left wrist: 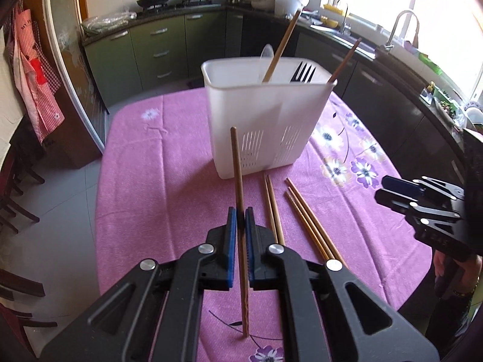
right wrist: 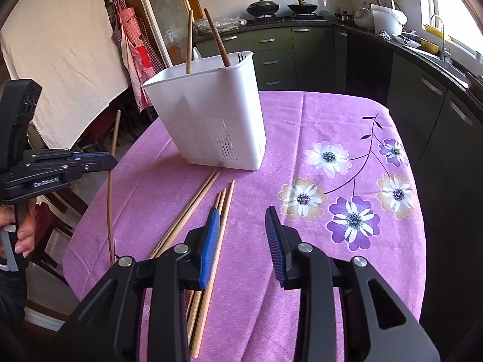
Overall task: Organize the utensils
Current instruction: 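Grasp and lift another wooden chopstick with the left tool while the right tool approaches the chopsticks, then grasp and lift a wooden chopstick with the right tool while the left tool holds its chopstick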
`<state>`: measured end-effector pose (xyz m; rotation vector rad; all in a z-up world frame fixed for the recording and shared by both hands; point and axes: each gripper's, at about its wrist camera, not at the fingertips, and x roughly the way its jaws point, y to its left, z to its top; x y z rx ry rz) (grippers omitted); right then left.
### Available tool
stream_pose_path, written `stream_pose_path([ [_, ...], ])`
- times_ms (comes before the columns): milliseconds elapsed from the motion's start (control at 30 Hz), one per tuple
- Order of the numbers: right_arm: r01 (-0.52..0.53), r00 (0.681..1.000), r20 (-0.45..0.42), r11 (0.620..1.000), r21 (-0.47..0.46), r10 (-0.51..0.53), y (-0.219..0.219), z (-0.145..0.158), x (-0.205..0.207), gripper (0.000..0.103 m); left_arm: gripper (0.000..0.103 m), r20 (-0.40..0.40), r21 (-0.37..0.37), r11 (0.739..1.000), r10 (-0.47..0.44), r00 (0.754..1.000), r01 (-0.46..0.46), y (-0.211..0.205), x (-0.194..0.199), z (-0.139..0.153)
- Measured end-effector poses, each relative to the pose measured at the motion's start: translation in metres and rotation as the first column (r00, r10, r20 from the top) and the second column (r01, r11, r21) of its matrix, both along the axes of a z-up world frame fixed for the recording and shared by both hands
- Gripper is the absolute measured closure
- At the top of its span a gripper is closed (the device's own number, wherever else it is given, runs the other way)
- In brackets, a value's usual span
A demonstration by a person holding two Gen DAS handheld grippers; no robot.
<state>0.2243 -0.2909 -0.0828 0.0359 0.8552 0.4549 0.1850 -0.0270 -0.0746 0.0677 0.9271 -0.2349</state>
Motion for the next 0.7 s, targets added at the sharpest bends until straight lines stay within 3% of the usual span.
stream_pose_path([
  [300, -0.010, 1.000, -0.008, 1.000, -0.016, 0.010, 0.005, -0.001, 0.001, 0.067, 0.097, 0.133, -0.009, 1.000, -0.009, 0.991, 0.010, 0.011, -0.044, 0.034],
  [467, -0.033, 0.998, -0.047, 0.999, -0.038, 0.031, 0.013, -0.011, 0.008, 0.059, 0.097, 0.152, -0.012, 1.000, -0.011, 0.988, 0.013, 0.015, -0.057, 0.035],
  [633, -0.044, 0.994, -0.103, 0.995, -0.086, 0.035, 0.025, -0.029, 0.025, 0.059, 0.097, 0.157, -0.020, 1.000, -0.010, 0.988, 0.013, 0.021, -0.062, 0.035],
  [700, -0.052, 0.991, -0.128, 0.994, -0.096, 0.040, 0.030, -0.036, 0.033, 0.066, 0.097, 0.158, -0.021, 1.000, -0.011, 0.987, 0.015, 0.021, -0.063, 0.035],
])
